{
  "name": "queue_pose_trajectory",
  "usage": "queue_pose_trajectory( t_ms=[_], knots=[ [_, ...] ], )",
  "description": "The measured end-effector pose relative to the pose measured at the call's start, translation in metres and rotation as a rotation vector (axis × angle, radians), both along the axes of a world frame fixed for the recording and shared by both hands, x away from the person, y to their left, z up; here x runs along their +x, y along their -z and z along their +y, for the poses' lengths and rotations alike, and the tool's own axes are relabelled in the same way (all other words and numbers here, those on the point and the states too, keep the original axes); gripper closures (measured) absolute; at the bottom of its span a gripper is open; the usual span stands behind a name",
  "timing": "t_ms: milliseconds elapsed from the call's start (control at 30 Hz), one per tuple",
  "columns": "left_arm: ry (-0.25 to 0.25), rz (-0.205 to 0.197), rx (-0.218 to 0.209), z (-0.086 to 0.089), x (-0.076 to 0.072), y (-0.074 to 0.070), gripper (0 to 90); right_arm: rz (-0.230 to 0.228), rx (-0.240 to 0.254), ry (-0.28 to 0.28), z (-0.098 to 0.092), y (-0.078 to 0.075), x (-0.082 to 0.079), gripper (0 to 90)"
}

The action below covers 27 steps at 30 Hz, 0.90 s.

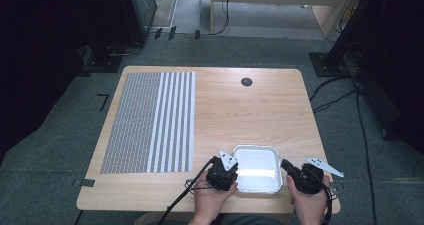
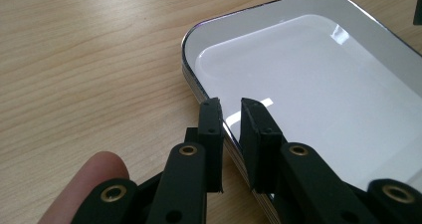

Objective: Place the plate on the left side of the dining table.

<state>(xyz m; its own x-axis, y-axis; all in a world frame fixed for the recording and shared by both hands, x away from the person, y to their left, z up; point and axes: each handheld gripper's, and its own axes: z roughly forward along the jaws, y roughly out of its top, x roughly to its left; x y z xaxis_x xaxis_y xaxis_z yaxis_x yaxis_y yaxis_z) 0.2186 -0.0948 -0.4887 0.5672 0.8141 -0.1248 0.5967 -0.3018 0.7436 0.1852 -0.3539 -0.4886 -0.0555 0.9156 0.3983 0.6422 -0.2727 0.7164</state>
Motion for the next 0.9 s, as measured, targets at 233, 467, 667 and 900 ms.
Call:
queue_pose_trajectory(
  t_ms=[233,467,667,900],
  knots=[
    [0.045,0.046,-0.1,0.009,0.0,-0.007,85.0,0.039,0.101,-0.051,-0.01,0.006,0.002,84.2],
    [0.07,0.08,-0.129,0.01,0.0,0.0,81.7,0.077,0.255,-0.091,-0.021,0.014,0.009,83.6],
    [0.056,0.077,-0.15,0.012,0.001,0.0,80.4,0.079,0.29,-0.086,-0.026,0.015,0.007,83.6],
    [0.046,0.084,-0.17,0.013,0.002,0.001,78.3,0.094,0.322,-0.059,-0.033,0.019,0.009,82.4]
  ],
)
